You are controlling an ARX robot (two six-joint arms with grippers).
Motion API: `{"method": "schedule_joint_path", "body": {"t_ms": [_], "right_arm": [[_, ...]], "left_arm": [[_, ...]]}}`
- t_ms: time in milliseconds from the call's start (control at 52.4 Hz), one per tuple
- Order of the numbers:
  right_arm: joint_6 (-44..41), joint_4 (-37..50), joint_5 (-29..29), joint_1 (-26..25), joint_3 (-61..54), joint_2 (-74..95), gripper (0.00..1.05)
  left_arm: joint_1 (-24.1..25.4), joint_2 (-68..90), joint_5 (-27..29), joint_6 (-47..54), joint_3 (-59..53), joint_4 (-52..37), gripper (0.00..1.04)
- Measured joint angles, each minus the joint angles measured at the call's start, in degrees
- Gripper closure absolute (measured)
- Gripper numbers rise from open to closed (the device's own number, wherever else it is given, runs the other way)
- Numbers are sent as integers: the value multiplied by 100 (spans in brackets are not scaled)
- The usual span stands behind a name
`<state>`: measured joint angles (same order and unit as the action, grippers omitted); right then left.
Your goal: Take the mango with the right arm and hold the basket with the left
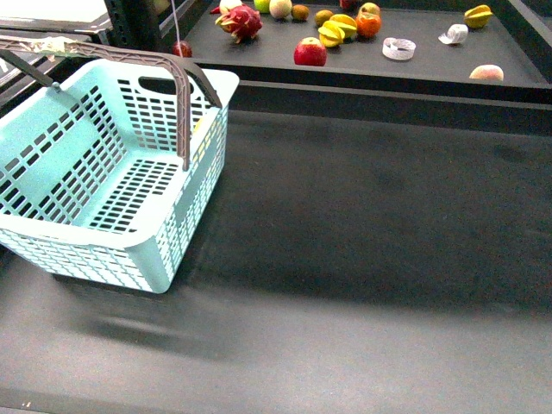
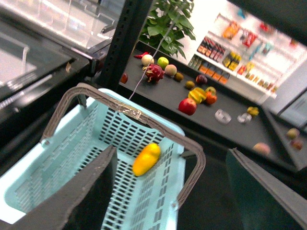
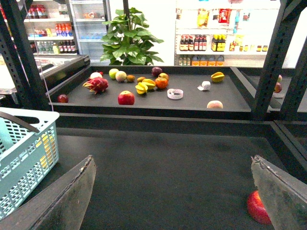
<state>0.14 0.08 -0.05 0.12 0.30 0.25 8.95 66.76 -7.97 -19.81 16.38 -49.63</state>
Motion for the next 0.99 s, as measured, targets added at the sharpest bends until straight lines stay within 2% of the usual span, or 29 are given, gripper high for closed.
{"method": "schedule_joint_path", "body": {"t_ms": [115,172,210,344,420,515,649,993], "right_arm": [[0,0,-2,0,0,0,8],[0,0,2,0,0,0,8],[0,0,0,0,0,0,8],[0,0,-2,0,0,0,8],[0,0,0,0,0,0,8],[0,0,-2,0,0,0,8],[0,0,0,0,0,0,8],[0,0,0,0,0,0,8]], "left_arm": [[-151,-446,68,1322,-393,22,55],[-203,-625,144,1543,-518,68,64],[-271,-837,195,1696,-662,149,75],[-415,-1397,339,1836,-960,420,101],[-697,-1705,741,1871,-1086,612,101],[-876,-2050,752,1891,-1202,824,101],[-885,-2291,800,1902,-1506,739,101],[-892,-3600,796,1923,-1523,1923,101]]}}
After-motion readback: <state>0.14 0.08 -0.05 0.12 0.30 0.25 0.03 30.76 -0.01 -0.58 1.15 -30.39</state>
